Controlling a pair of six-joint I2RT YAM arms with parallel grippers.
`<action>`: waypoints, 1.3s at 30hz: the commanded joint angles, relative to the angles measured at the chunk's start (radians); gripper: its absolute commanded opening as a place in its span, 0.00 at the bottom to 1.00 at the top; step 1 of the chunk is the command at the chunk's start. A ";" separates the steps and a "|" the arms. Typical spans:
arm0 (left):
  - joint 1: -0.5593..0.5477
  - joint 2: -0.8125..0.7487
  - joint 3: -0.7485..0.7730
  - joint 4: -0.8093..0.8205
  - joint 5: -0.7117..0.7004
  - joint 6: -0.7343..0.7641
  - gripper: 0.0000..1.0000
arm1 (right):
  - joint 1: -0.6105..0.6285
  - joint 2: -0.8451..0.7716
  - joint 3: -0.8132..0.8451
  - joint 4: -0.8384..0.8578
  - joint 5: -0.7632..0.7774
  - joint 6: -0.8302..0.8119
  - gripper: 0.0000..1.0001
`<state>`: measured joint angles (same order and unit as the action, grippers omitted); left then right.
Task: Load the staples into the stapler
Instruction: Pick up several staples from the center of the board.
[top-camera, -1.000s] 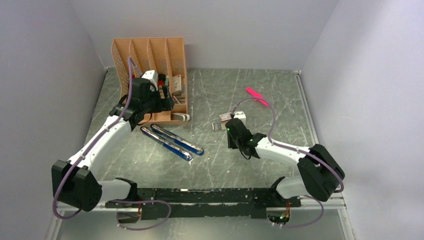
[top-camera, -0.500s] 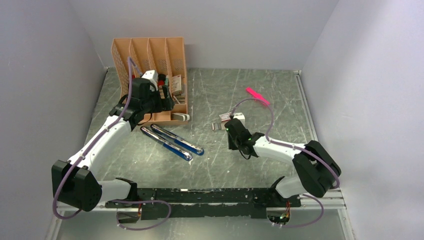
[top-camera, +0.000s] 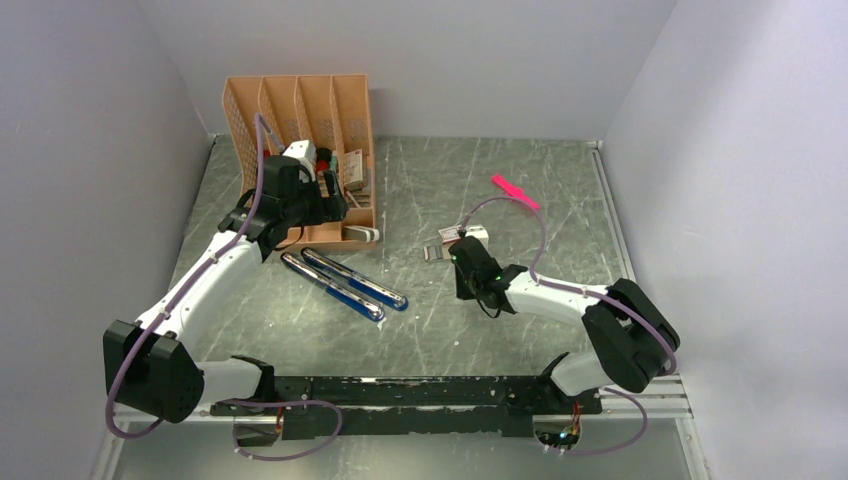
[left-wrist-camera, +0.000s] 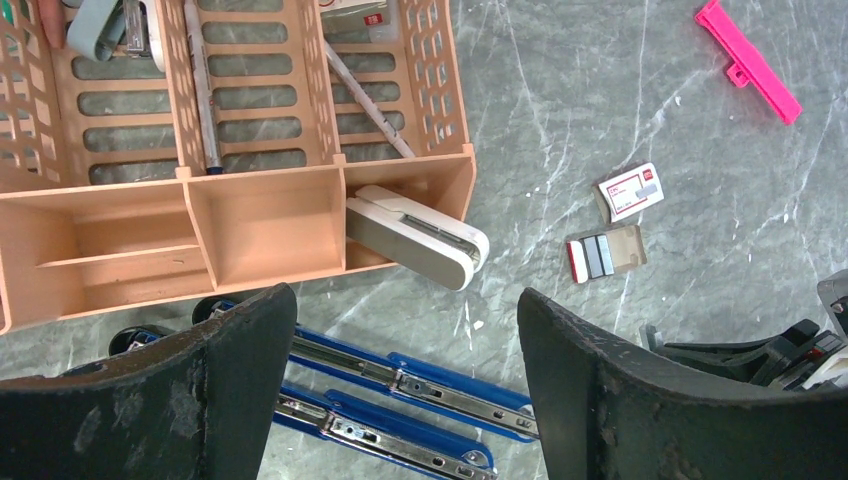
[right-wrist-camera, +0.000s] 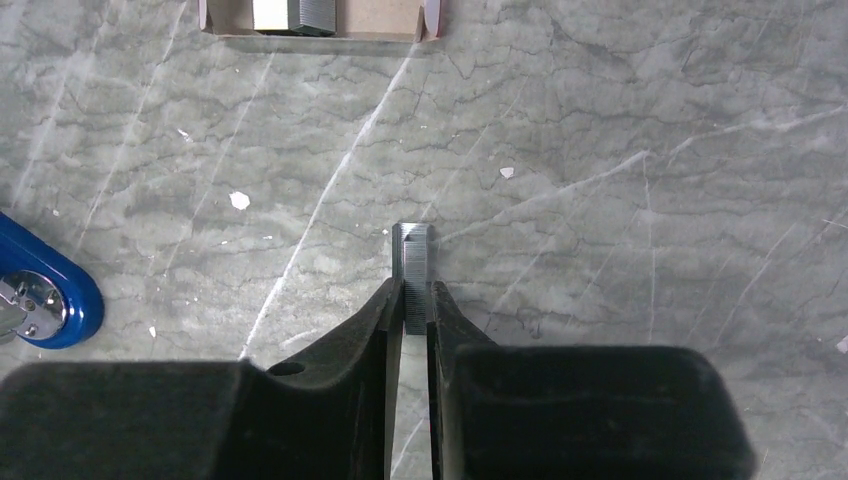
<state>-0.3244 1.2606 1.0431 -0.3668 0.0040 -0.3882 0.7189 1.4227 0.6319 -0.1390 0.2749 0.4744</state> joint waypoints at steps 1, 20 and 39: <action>0.011 -0.001 0.020 0.016 0.020 0.011 0.85 | -0.007 -0.004 0.014 0.017 0.003 -0.001 0.16; 0.018 -0.003 0.018 0.020 0.034 0.008 0.84 | -0.006 -0.143 0.015 0.047 -0.098 -0.077 0.14; 0.027 -0.001 0.018 0.023 0.052 0.004 0.84 | 0.059 0.001 0.043 0.118 -0.305 -0.165 0.13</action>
<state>-0.3096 1.2606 1.0431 -0.3664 0.0284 -0.3885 0.7727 1.4082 0.6575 -0.0750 0.0486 0.3252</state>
